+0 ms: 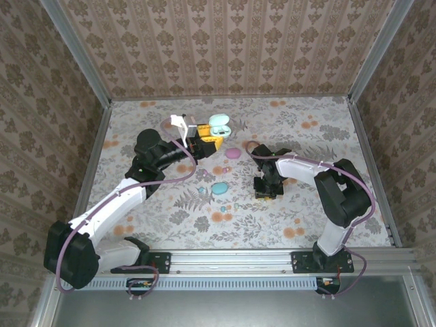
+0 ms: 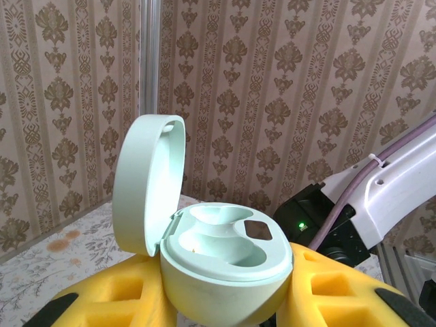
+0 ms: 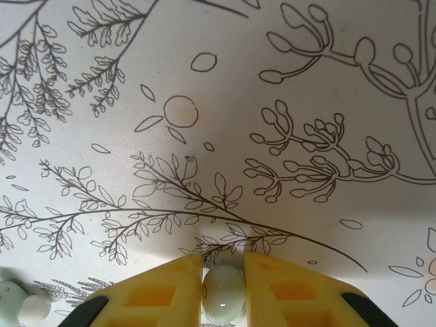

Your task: Insert the wireless bluetooth earbuds into the charging case

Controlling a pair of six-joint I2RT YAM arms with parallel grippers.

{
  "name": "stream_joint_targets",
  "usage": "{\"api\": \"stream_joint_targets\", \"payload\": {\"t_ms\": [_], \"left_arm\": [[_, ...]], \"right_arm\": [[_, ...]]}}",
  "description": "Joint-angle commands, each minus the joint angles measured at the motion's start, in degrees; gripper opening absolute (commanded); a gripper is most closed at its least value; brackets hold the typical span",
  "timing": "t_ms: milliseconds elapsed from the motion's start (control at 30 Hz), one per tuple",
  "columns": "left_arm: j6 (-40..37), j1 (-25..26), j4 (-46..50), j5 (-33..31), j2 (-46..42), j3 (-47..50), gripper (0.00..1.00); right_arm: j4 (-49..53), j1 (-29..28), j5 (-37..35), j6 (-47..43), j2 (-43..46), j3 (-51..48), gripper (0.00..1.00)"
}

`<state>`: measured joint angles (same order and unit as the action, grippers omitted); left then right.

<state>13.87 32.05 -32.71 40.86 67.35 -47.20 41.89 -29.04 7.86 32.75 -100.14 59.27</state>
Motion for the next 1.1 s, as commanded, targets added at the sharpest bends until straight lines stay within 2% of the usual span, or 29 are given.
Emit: {"api": "stream_joint_targets", "payload": {"t_ms": [0,267,333,467,600,767,1067], "left_arm": [[-0.8,-0.1,-0.6,0.2,-0.3,-0.3,0.27],[-0.2,-0.2,-1.5,0.7,1.0,-0.3,0.27],[0.1,-0.3,-2.0,1.3,1.7,-0.3,0.28],[0.3,-0.3,-2.4,2.5,2.9,-0.8,0.27],[0.2,-0.3,-2.1,4.5,4.0,-1.2,0.28],[0.2,-0.3,-1.5,5.6,4.0,-1.7,0.27],[-0.9,-0.5,-0.8,4.4,2.5,-1.0,0.27]], "right_arm": [[0.8,-0.5,-0.7,-0.6,2.0,1.1,0.23],[-4.9,1.7,8.0,-0.2,18.3,2.5,0.22],[-8.1,3.6,13.4,1.0,24.2,3.3,0.22],[-13.8,6.5,22.9,3.7,30.5,6.3,0.22],[-17.1,6.8,29.7,4.1,32.0,12.2,0.22],[-23.1,7.0,36.6,9.1,30.8,15.9,0.22],[-45.1,9.2,49.9,29.2,27.4,12.1,0.23]]}}
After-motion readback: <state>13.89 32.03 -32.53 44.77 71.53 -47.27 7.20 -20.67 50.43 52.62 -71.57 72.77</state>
